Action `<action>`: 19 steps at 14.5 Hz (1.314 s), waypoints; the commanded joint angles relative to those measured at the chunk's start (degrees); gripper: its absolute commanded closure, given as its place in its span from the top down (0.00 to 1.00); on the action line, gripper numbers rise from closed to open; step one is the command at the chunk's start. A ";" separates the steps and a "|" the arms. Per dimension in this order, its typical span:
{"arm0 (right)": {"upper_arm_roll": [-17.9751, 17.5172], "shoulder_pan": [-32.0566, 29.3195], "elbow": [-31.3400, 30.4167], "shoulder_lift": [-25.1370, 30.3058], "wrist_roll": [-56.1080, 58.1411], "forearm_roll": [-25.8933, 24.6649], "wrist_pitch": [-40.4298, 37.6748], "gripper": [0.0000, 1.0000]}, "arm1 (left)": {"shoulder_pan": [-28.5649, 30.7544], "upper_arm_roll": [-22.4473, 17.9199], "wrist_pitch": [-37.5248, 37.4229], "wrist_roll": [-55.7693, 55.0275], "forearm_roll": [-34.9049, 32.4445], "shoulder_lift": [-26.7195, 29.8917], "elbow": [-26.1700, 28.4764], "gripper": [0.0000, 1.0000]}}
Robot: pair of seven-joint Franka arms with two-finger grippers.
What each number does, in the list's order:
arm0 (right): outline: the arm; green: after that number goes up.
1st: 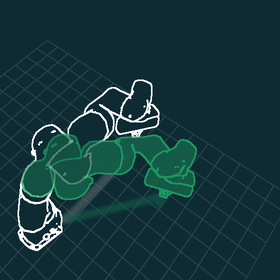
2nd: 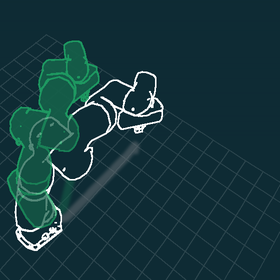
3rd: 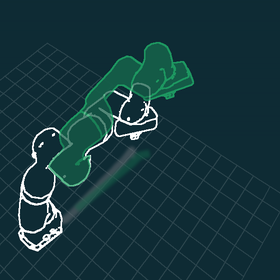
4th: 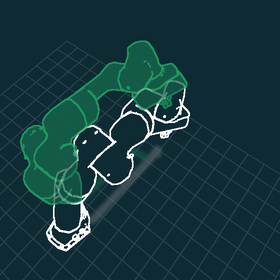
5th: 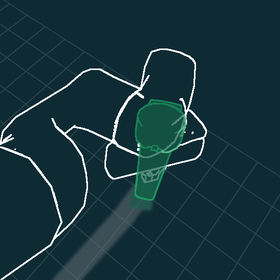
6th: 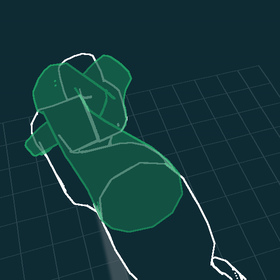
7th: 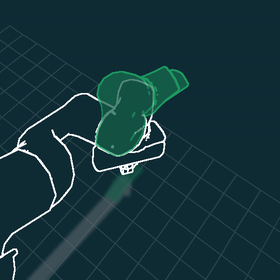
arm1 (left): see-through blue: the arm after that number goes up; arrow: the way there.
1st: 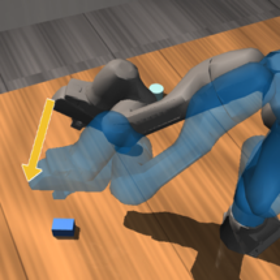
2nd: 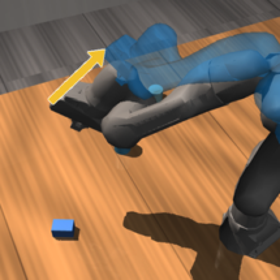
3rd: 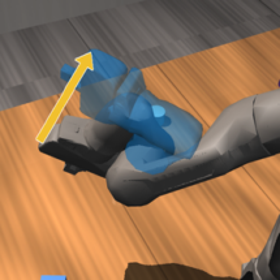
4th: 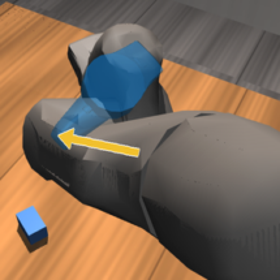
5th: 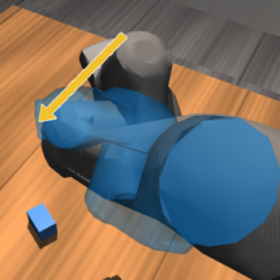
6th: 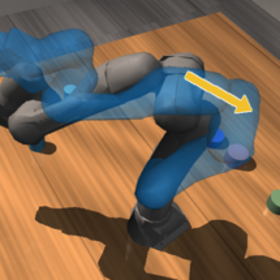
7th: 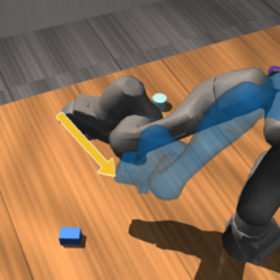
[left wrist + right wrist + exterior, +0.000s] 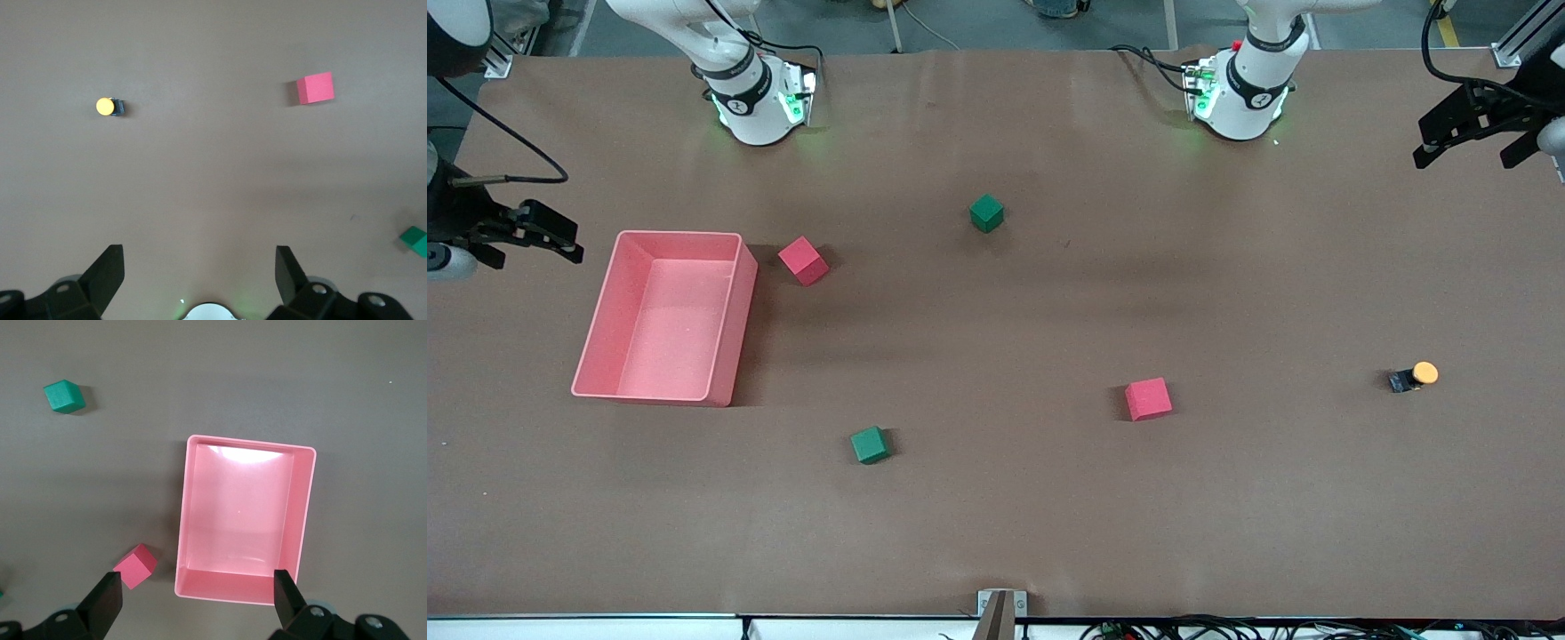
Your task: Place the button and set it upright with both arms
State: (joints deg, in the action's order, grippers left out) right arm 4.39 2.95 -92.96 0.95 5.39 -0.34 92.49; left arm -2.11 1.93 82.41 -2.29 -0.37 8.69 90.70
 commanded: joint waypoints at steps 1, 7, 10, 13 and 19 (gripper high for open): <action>-0.53 -0.75 -0.46 1.78 0.58 0.16 -1.17 1.00 | 0.53 1.23 -0.23 1.14 -1.39 1.50 1.32 1.00; -0.53 -0.75 -0.46 1.60 0.67 0.25 -0.99 1.00 | 0.61 1.23 -1.11 1.23 -0.77 1.59 1.15 1.00; -0.53 -0.84 -0.46 1.60 0.67 0.17 -1.08 1.00 | 0.62 1.15 -1.11 1.32 -0.77 1.59 1.15 1.00; -0.53 -0.84 -0.46 1.60 0.67 0.25 -0.64 1.00 | 0.62 0.97 -1.81 1.49 -0.77 1.59 1.06 1.00; -0.53 -0.66 -0.46 1.51 0.67 0.25 -0.73 1.00 | 0.53 1.15 -2.08 0.70 -0.77 1.59 1.06 1.00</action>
State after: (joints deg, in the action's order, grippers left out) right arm 4.39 2.94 -92.89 1.95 5.39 -0.34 91.70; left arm -1.95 2.69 80.82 -1.88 -0.75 8.97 90.97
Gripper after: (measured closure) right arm 0.000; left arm 0.000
